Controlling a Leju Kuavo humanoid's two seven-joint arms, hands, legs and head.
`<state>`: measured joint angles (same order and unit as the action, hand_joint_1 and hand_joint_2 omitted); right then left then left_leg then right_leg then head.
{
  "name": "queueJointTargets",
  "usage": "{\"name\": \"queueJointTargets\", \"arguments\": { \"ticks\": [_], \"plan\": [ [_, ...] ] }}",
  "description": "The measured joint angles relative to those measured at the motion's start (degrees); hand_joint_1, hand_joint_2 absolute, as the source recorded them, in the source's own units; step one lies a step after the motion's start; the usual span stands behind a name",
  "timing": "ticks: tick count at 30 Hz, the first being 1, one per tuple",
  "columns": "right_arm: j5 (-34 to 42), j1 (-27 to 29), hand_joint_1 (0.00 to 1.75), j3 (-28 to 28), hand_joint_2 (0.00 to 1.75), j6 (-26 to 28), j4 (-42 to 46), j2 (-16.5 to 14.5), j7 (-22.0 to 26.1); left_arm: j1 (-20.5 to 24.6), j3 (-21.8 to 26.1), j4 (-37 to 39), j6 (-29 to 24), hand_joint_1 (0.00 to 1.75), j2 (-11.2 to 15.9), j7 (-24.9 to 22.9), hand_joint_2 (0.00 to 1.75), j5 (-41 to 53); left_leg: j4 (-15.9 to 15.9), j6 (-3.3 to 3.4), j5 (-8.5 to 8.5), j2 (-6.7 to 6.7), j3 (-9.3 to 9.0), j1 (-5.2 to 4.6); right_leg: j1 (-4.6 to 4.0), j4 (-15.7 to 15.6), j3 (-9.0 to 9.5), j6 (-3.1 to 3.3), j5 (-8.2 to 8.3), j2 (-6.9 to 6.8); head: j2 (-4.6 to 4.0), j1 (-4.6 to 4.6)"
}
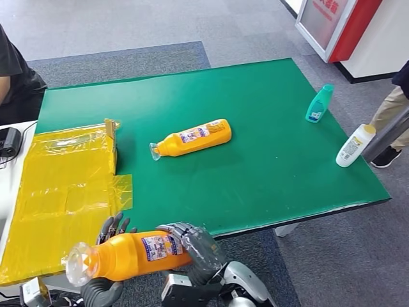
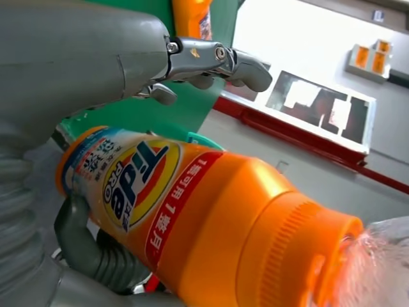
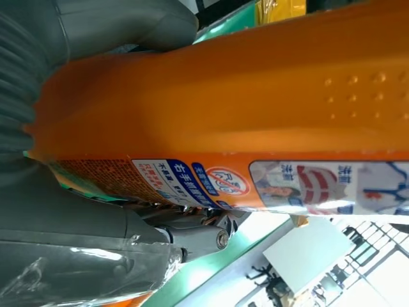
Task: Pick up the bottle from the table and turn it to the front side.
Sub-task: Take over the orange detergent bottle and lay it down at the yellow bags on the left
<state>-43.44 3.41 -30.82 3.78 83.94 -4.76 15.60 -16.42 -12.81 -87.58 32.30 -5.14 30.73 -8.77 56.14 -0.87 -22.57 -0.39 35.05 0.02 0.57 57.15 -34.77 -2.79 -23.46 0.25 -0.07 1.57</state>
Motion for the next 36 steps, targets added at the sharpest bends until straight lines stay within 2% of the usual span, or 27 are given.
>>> {"name": "queueJointTargets", "arguments": {
  "ticks": [13, 23, 27, 31, 36],
  "plan": [
    [-1.91, -2.37, 1.75, -2.29, 1.75, 0.14, -3.73, 0.02, -0.07, 0.09, -8.03, -0.45, -10.12, 0.0, 5.06, 0.2, 1.75, 5.21, 0.0, 0.0, 0.0, 0.0, 0.0, 0.0, 0.0, 0.0, 0.0, 0.01, 0.01, 0.0, 0.0, 0.01],
    [-1.91, -2.36, 1.75, -2.29, 1.75, 0.02, -4.32, 0.02, -0.06, 0.5, -11.21, -1.56, -14.94, 0.03, 7.44, 0.9, 1.75, 8.76, 0.0, 0.0, 0.01, 0.0, 0.0, 0.0, 0.0, 0.0, 0.0, 0.01, 0.01, 0.0, 0.0, 0.01],
    [-1.95, -2.35, 1.75, -2.27, 1.75, 0.03, -4.33, 0.02, -0.15, 0.53, -11.64, -2.06, -16.48, 0.21, 7.78, 1.15, 1.75, 10.13, 0.0, 0.0, 0.01, 0.0, 0.0, 0.0, 0.0, 0.0, 0.0, 0.01, 0.01, 0.0, 0.0, 0.01],
    [-1.99, -2.31, 1.75, -2.23, 1.75, 0.17, -4.27, 0.02, -0.59, 0.55, -11.74, -2.8, -17.84, 0.7, 7.79, 1.26, 1.75, 11.85, 0.0, 0.0, 0.01, 0.0, 0.0, 0.0, 0.0, 0.0, -0.01, 0.01, 0.01, 0.0, 0.0, 0.01],
    [-1.98, -2.2, 1.75, -2.16, 1.75, 0.28, -3.94, 0.02, -0.89, 0.65, -11.37, -3.51, -18.65, 0.9, 7.5, 1.31, 1.75, 13.51, 0.0, 0.0, 0.01, 0.0, 0.0, 0.0, 0.0, 0.0, -0.01, 0.01, 0.01, 0.0, 0.0, 0.01]
  ]
}}
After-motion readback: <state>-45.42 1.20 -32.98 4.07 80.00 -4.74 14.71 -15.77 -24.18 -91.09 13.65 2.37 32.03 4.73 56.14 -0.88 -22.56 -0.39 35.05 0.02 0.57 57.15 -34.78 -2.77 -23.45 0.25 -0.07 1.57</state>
